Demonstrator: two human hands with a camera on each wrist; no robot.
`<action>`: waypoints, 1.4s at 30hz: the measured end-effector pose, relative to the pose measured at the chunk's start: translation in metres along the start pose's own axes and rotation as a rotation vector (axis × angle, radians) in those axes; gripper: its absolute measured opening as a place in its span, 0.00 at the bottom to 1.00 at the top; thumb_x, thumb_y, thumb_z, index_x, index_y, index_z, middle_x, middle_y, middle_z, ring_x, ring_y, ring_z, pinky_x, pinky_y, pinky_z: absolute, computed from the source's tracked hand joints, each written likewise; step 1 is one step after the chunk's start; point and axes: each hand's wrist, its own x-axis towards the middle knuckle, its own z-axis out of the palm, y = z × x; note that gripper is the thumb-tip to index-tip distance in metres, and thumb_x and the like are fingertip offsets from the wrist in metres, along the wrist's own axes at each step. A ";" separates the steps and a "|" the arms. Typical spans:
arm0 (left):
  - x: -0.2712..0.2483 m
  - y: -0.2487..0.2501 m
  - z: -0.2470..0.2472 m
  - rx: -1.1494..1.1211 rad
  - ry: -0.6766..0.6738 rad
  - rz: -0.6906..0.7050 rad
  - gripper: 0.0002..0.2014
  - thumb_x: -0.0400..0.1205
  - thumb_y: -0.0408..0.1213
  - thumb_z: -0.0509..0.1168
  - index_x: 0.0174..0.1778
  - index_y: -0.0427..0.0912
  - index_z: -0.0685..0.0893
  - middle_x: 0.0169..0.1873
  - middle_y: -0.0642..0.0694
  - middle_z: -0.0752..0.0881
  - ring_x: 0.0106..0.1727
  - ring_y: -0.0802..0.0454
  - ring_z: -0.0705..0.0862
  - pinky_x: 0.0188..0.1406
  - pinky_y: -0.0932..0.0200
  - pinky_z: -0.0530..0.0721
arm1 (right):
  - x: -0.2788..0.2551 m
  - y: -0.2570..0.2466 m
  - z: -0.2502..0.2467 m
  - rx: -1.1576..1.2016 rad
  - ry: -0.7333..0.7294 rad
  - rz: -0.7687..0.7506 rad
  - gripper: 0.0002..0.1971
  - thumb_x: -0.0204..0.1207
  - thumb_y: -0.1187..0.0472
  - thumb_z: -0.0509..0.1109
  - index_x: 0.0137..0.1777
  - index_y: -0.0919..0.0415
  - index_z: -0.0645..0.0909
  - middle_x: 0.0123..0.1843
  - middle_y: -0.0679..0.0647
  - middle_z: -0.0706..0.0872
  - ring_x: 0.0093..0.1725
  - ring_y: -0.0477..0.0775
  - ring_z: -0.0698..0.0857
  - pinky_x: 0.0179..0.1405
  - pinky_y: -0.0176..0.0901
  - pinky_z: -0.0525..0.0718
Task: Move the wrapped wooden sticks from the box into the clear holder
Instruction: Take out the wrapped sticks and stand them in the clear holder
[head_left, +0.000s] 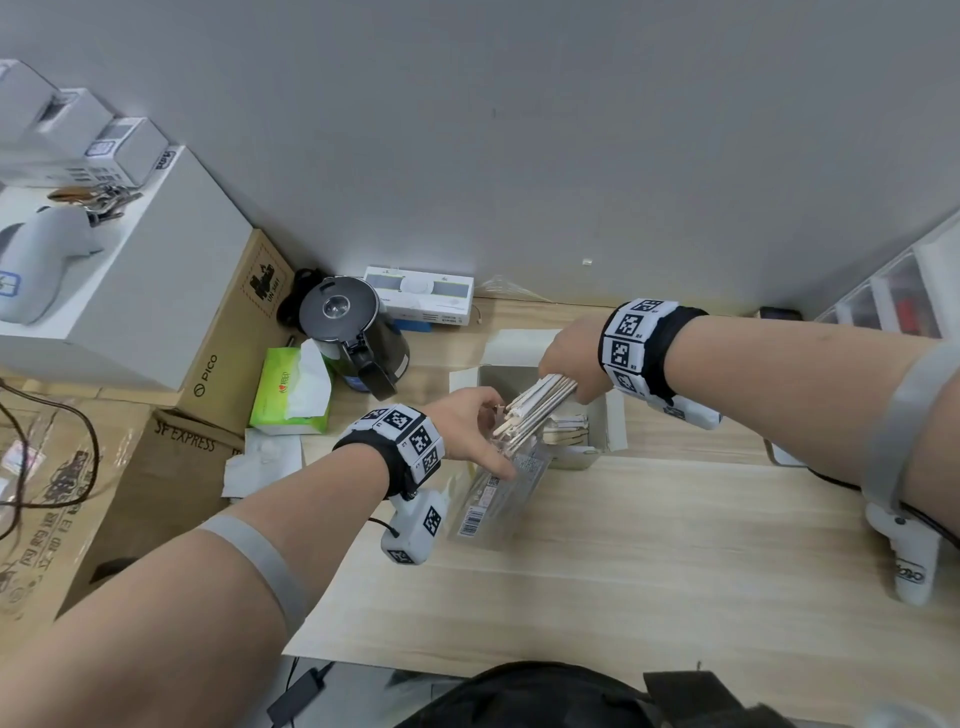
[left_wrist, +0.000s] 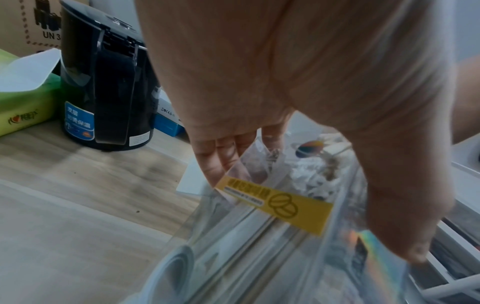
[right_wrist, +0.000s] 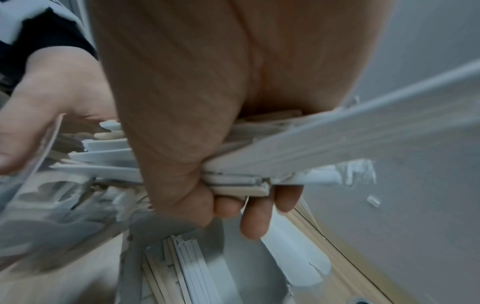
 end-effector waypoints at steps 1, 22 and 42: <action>0.000 0.001 0.000 -0.016 0.004 0.008 0.46 0.48 0.57 0.85 0.62 0.47 0.79 0.55 0.49 0.87 0.57 0.49 0.87 0.63 0.44 0.87 | 0.000 -0.004 -0.003 -0.033 0.007 0.003 0.09 0.79 0.58 0.69 0.57 0.58 0.82 0.33 0.46 0.75 0.39 0.53 0.77 0.25 0.37 0.67; 0.005 0.003 0.000 -0.141 0.040 0.027 0.36 0.60 0.42 0.88 0.63 0.40 0.83 0.53 0.42 0.89 0.55 0.48 0.87 0.61 0.49 0.86 | 0.007 -0.044 -0.025 -0.086 0.061 -0.100 0.22 0.69 0.54 0.77 0.63 0.55 0.80 0.46 0.49 0.85 0.44 0.56 0.87 0.44 0.49 0.87; 0.007 -0.001 -0.001 -0.140 0.055 0.023 0.48 0.49 0.54 0.87 0.66 0.44 0.81 0.54 0.49 0.90 0.56 0.51 0.90 0.63 0.45 0.88 | -0.004 -0.014 -0.019 0.097 0.152 0.104 0.36 0.64 0.39 0.79 0.67 0.56 0.73 0.48 0.51 0.83 0.45 0.56 0.84 0.37 0.48 0.83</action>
